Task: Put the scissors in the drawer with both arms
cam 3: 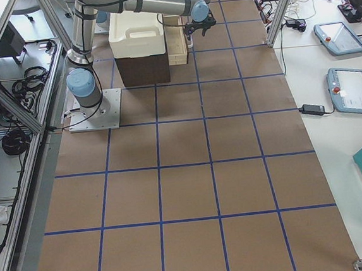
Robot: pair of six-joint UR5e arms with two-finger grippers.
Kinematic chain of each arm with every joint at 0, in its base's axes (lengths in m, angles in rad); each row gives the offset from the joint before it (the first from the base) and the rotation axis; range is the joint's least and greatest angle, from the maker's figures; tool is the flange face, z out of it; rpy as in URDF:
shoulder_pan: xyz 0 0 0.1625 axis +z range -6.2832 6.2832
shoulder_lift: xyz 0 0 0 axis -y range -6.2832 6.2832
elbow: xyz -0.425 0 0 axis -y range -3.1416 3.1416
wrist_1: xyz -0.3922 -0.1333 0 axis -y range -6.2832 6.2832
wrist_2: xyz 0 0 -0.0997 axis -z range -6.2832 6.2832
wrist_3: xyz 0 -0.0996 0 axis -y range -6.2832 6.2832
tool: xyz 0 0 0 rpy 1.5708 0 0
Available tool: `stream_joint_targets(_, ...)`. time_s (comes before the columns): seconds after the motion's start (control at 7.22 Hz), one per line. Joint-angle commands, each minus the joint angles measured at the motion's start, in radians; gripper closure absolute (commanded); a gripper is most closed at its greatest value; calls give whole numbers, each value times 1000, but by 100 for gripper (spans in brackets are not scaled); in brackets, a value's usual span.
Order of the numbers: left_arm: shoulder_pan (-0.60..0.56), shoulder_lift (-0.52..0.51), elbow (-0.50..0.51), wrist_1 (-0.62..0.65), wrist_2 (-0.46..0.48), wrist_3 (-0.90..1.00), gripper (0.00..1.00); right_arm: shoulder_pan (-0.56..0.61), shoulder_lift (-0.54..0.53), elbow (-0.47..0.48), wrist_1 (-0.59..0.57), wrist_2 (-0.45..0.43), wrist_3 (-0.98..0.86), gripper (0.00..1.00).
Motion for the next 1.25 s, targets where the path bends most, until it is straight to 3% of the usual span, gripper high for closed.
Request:
stream_joint_targets(0.0,0,1,2,-1,7,0,77,0,5,-7,0,-3,-2,0)
stream_joint_targets(0.42,-32,-14,11,-7,76,53,77,-2,8,-19,-2,-6,-31,0)
stream_joint_targets(1.11,-34,-20,5,4,63,58,81,-3,31,-48,-2,-6,-44,0)
